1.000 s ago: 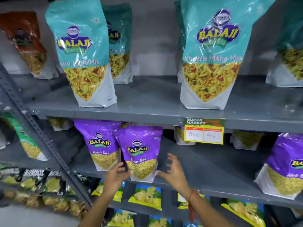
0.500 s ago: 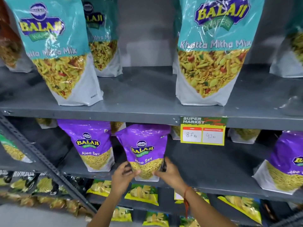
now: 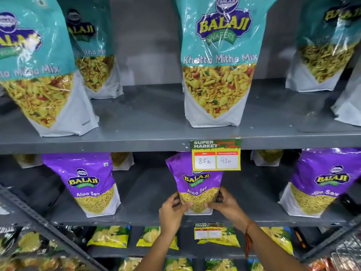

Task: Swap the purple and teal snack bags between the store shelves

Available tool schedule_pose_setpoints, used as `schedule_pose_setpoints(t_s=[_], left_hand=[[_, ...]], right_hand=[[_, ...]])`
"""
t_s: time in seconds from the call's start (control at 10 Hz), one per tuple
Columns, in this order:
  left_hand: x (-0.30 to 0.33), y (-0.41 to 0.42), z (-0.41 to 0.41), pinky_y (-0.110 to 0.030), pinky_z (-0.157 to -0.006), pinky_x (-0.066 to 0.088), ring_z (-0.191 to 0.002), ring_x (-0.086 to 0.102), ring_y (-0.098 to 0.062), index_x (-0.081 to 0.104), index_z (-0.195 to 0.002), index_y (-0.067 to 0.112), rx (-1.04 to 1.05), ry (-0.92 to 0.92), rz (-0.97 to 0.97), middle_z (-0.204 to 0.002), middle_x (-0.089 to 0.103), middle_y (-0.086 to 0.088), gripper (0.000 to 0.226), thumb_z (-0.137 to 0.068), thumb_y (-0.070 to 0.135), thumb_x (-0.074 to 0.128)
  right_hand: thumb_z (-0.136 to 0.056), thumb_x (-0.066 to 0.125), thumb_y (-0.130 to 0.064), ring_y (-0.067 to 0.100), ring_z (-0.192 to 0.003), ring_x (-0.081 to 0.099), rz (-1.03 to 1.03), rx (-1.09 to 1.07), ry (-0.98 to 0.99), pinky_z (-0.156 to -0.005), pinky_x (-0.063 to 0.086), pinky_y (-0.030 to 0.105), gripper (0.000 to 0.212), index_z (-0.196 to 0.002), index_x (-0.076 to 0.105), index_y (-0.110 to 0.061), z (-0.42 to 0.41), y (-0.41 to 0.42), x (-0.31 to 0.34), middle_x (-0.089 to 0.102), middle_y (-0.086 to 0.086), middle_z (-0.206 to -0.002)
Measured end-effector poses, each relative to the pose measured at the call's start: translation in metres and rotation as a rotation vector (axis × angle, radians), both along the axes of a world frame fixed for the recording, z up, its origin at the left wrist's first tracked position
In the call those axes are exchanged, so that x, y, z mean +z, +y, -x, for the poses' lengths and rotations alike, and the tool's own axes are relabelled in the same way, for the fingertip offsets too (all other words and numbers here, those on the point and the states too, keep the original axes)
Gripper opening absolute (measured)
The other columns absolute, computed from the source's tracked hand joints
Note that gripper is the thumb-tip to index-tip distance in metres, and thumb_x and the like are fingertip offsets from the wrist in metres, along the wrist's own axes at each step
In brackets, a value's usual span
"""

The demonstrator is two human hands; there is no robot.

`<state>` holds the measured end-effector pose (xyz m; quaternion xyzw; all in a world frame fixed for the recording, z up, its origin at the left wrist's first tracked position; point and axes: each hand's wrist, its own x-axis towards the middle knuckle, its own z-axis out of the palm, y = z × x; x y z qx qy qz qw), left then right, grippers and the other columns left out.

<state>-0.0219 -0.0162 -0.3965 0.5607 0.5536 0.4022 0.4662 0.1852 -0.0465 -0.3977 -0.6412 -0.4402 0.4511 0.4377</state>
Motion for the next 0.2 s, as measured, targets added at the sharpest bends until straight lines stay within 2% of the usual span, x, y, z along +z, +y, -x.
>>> schedule_pose_setpoints(t_s=[0.1, 0.2], left_hand=[[0.003, -0.003, 0.0, -0.012, -0.068, 0.055, -0.079, 0.074, 0.002, 0.067, -0.088, 0.053, 0.0, 0.023, -0.012, -0.083, 0.078, 0.015, 0.037, -0.063, 0.035, 0.089], [0.014, -0.01, 0.001, -0.003, -0.062, 0.049, -0.073, 0.068, 0.015, 0.063, -0.116, 0.036, 0.033, -0.03, 0.012, -0.097, 0.074, 0.004, 0.057, -0.064, 0.034, 0.088]], right_hand=[[-0.071, 0.086, -0.003, 0.02, -0.102, 0.068, -0.018, 0.021, 0.004, -0.078, 0.058, 0.023, 0.056, -0.108, 0.052, -0.027, 0.0, 0.0, 0.0, 0.07, -0.001, -0.104], [-0.063, 0.091, -0.008, 0.015, -0.11, 0.067, -0.085, -0.024, 0.009, -0.087, 0.06, 0.032, 0.076, -0.119, 0.046, -0.031, 0.008, -0.008, 0.008, 0.068, -0.002, -0.112]])
